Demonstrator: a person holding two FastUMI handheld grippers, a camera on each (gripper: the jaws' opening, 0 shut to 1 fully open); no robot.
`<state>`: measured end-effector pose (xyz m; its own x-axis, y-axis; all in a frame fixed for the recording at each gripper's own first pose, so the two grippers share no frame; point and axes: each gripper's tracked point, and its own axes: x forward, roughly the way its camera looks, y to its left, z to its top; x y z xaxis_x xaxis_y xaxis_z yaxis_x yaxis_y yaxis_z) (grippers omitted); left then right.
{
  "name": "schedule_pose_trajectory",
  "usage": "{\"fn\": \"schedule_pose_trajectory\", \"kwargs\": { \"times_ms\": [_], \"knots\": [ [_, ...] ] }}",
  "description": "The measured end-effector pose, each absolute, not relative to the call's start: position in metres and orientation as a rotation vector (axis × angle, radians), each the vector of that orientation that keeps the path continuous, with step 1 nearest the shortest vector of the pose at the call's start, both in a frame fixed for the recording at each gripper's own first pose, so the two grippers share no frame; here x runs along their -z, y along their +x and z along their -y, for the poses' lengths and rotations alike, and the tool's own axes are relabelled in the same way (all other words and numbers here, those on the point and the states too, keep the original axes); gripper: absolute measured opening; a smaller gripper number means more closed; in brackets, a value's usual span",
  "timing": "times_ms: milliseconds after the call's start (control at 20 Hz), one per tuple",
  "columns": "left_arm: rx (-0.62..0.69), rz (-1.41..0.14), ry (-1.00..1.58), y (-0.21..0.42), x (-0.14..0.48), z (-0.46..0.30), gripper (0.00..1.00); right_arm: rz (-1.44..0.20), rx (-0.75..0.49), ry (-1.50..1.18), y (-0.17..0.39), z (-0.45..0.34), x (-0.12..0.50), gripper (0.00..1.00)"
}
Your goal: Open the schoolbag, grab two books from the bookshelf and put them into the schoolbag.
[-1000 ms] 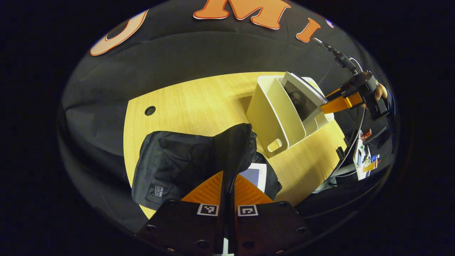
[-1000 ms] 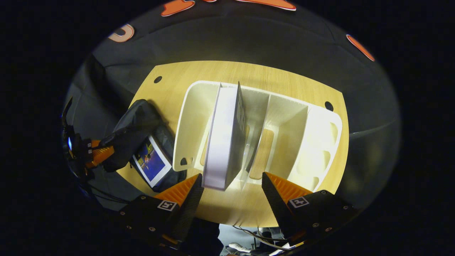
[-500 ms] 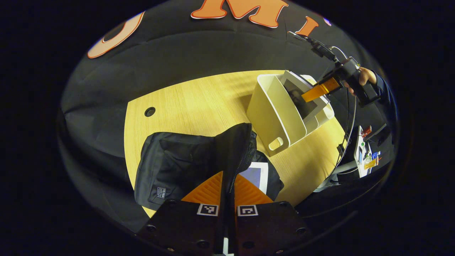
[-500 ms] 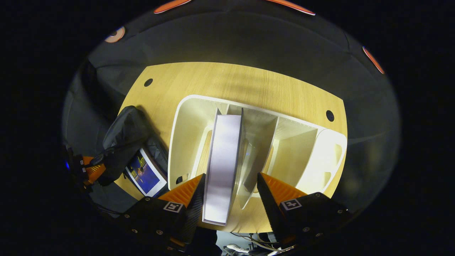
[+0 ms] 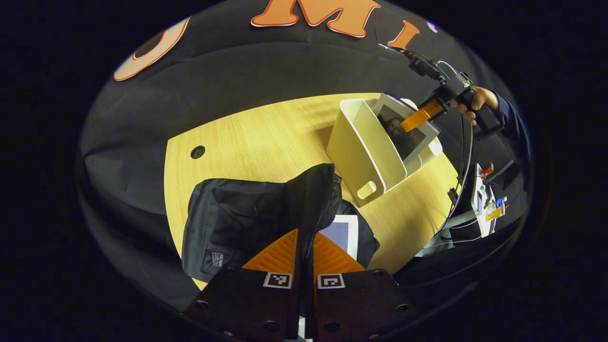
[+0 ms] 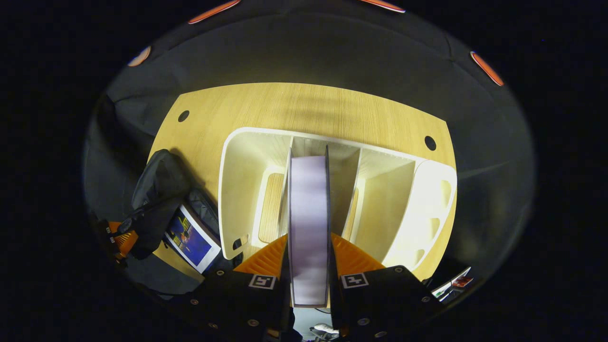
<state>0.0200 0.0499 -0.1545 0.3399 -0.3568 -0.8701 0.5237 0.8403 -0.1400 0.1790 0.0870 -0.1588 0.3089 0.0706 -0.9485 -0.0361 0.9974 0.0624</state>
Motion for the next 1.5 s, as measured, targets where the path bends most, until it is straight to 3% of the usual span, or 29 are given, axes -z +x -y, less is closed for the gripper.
{"fn": "schedule_pose_trajectory", "kwargs": {
  "times_ms": [500,1500],
  "knots": [
    [0.658,-1.067,0.199,0.016,0.157,-0.049,0.06,-1.208,-0.046,0.101,0.105,-0.096,0.129,0.34],
    [0.759,-1.065,0.269,0.013,0.158,-0.044,0.05,-1.142,0.01,0.472,-0.039,-0.118,0.131,0.33]
  ]
}}
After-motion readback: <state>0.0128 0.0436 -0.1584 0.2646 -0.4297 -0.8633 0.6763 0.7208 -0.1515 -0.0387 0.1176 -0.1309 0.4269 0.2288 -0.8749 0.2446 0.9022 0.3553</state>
